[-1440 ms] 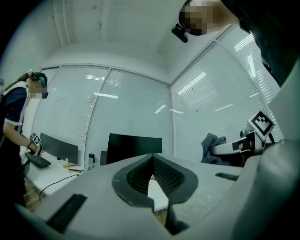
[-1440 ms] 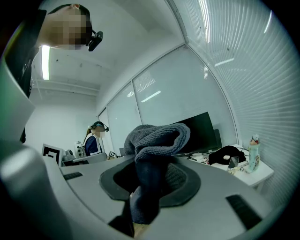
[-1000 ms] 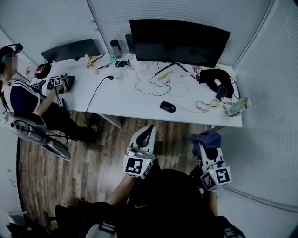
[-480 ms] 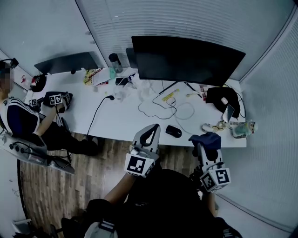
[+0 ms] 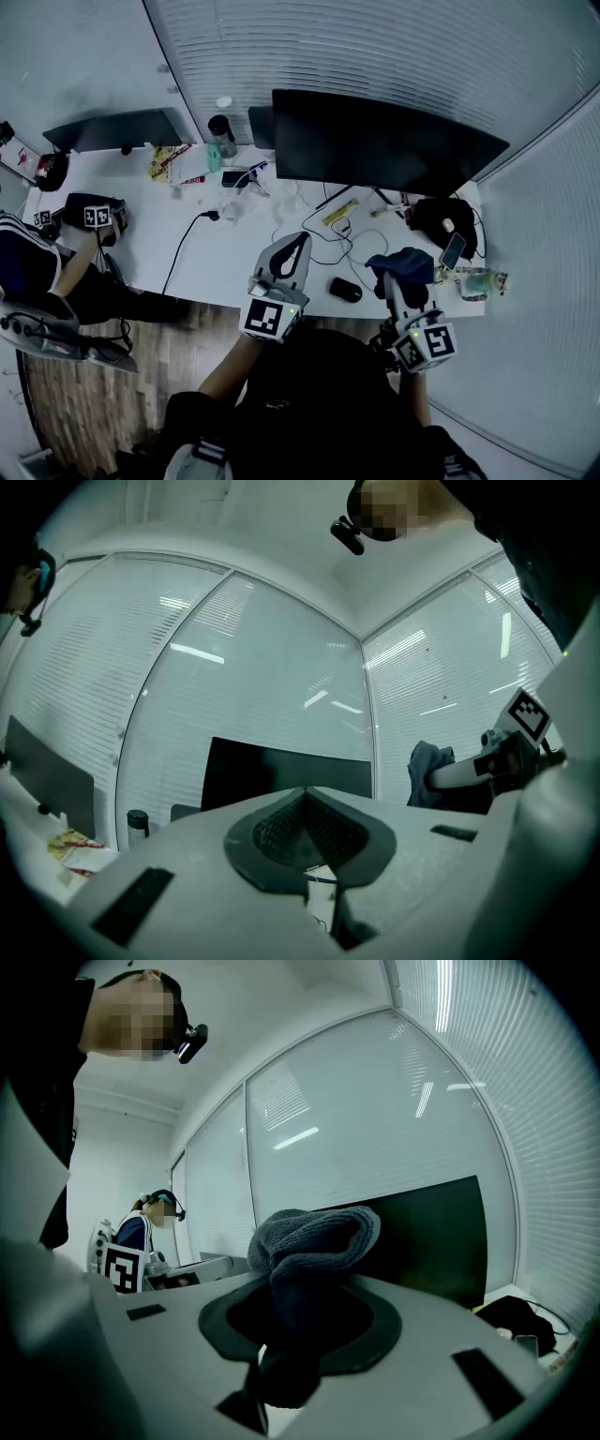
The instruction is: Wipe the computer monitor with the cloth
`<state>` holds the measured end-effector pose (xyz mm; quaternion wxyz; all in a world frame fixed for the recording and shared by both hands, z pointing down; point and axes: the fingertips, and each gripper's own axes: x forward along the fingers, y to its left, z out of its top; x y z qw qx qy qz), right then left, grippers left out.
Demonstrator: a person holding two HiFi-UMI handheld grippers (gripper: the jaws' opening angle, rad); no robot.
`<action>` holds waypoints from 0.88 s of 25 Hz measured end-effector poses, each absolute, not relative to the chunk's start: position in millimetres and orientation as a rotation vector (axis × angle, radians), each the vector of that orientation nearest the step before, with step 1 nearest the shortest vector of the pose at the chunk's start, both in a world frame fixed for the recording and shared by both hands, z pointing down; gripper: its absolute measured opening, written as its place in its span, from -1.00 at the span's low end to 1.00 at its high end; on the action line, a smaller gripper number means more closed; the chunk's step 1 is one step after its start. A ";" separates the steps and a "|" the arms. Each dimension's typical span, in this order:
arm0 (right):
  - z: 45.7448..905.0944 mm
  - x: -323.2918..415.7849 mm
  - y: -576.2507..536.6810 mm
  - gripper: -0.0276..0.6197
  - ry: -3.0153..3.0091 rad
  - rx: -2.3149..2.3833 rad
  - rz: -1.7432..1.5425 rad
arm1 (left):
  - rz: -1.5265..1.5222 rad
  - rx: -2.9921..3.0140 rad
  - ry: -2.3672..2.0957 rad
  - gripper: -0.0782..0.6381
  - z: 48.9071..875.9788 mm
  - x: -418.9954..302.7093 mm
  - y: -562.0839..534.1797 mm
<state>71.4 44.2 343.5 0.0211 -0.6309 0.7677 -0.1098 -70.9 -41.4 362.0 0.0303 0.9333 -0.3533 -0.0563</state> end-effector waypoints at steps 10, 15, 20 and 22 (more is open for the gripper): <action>337.1 33.4 -52.7 -0.58 2.531 -1.786 -0.338 | -0.194 2.836 -1.251 -0.76 366.6 -98.1 -87.3; 337.1 18.5 -104.9 -0.58 2.602 -1.734 -0.351 | -0.191 2.805 -1.303 -0.76 372.7 -106.5 -110.7; 330.8 -4.0 -155.4 -0.57 2.648 -1.681 -0.353 | -0.225 2.749 -1.350 -0.76 375.5 -113.8 -130.6; 326.0 -9.0 -174.0 -0.58 2.653 -1.675 -0.337 | -0.218 2.728 -1.357 -0.76 380.3 -115.7 -137.2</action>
